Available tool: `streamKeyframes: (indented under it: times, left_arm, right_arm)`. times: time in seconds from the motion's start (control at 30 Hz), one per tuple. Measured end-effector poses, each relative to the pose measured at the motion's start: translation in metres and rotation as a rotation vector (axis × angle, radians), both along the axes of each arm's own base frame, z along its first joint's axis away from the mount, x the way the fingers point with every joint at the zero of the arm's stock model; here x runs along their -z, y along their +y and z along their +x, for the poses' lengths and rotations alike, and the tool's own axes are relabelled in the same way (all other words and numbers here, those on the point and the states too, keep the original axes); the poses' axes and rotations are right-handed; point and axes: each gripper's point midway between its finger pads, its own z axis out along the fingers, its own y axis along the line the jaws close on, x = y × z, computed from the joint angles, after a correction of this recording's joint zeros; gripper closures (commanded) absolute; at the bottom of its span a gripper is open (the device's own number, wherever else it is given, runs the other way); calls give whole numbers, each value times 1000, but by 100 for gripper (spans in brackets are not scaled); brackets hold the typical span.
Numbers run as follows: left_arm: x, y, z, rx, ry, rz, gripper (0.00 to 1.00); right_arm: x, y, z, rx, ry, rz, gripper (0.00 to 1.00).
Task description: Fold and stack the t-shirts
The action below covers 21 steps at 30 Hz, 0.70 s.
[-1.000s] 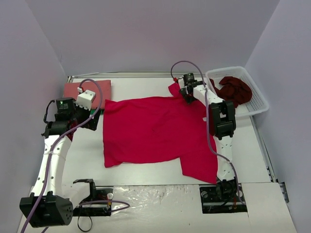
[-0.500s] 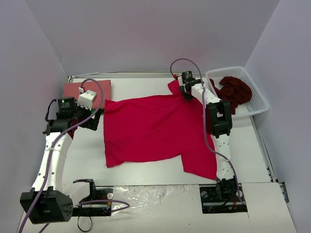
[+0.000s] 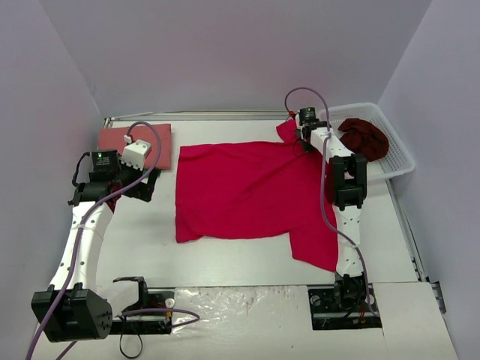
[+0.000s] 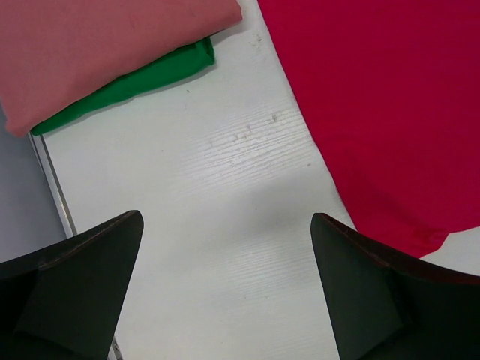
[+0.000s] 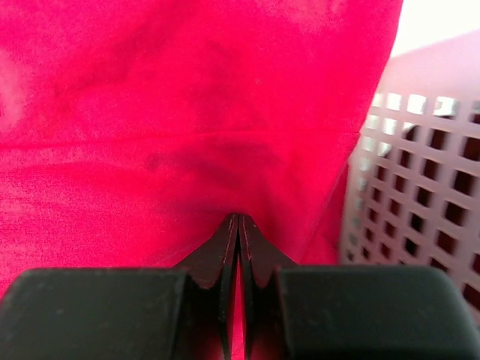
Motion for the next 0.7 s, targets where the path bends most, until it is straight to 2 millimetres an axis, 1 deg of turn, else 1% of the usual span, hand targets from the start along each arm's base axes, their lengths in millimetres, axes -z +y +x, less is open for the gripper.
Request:
streamKeyframes:
  times: [0.1, 0.3, 0.33, 0.4, 0.5, 0.57, 0.6, 0.63, 0.67, 0.7]
  left_arm:
    - [1, 0, 0, 0, 3, -1, 6]
    - [0, -3, 0, 13, 1, -12, 6]
    - [0, -6, 1, 23, 0, -22, 6]
    - [1, -13, 3, 51, 0, -53, 6]
    - [4, -27, 9, 97, 7, -120, 6]
    - [9, -38, 14, 130, 35, -165, 5]
    - [11, -43, 18, 144, 52, -186, 2]
    - [11, -47, 25, 159, 62, -206, 0]
    - [12, -53, 31, 173, 76, -223, 8]
    - [11, -57, 38, 180, 84, -239, 18]
  right_arm:
    - [0, -7, 0, 16, -2, -9, 100]
    - [-2, -7, 1, 12, 1, -11, 100]
    - [-1, -7, 1, 10, 4, -9, 96]
    - [-2, -5, 1, 3, 9, 2, 99]
    - [-4, 3, -1, -21, 20, 36, 98]
    - [-10, 9, -5, -38, 30, 59, 94]
    - [-17, 12, -7, -48, 30, 68, 92]
    - [-25, 16, -8, -57, 25, 77, 85]
    - [-36, 20, -9, -67, 13, 86, 79]
    - [-51, 24, -9, -76, -8, 94, 72]
